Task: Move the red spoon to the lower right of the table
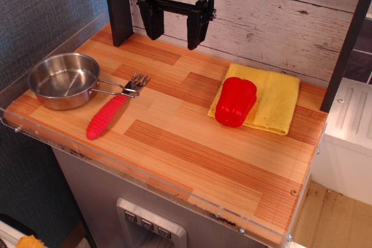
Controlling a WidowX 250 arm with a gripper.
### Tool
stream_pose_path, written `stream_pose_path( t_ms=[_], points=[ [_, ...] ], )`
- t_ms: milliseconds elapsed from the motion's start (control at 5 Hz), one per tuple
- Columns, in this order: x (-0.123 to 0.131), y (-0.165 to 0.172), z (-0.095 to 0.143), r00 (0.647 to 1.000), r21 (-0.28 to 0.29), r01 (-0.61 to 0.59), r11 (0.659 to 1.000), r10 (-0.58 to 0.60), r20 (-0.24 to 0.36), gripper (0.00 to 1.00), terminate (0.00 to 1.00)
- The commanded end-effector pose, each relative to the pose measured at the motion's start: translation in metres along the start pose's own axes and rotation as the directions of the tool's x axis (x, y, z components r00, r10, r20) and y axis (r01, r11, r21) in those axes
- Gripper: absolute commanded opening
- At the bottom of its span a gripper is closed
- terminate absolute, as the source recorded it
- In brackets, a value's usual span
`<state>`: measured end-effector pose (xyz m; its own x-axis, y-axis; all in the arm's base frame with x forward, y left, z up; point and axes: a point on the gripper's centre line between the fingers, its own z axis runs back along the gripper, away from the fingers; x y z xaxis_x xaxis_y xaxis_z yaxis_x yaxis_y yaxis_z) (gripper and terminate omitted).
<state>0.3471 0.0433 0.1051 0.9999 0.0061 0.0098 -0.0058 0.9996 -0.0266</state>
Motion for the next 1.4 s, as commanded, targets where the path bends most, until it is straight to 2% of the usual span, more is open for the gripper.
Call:
stream_pose_path(
  t_ms=[0, 200, 400, 600, 800, 1000, 1200],
  points=[
    [0.0, 0.0, 0.0, 1.0, 0.0, 0.0, 1.0, 0.0, 0.0, 1.0, 0.0],
    [-0.023, 0.002, -0.002, 0.999, 0.02, 0.024, 1.0, -0.025, 0.045, 1.0, 0.0],
    [-0.049, 0.006, -0.006, 0.998, 0.024, 0.036, 0.999, -0.038, 0.051, 1.0, 0.0],
    [-0.089, 0.022, -0.005, 0.994, 0.062, 0.04, 0.997, -0.046, 0.097, 1.0, 0.0],
    [-0.118, 0.043, -0.015, 0.994, 0.111, 0.006, 0.994, -0.018, 0.105, 1.0, 0.0],
    [-0.127, 0.067, -0.031, 0.994, 0.145, -0.026, 0.989, 0.01, 0.11, 1.0, 0.0],
    [-0.123, 0.081, -0.043, 0.995, 0.153, -0.042, 0.987, 0.027, 0.1, 1.0, 0.0]
  ],
)
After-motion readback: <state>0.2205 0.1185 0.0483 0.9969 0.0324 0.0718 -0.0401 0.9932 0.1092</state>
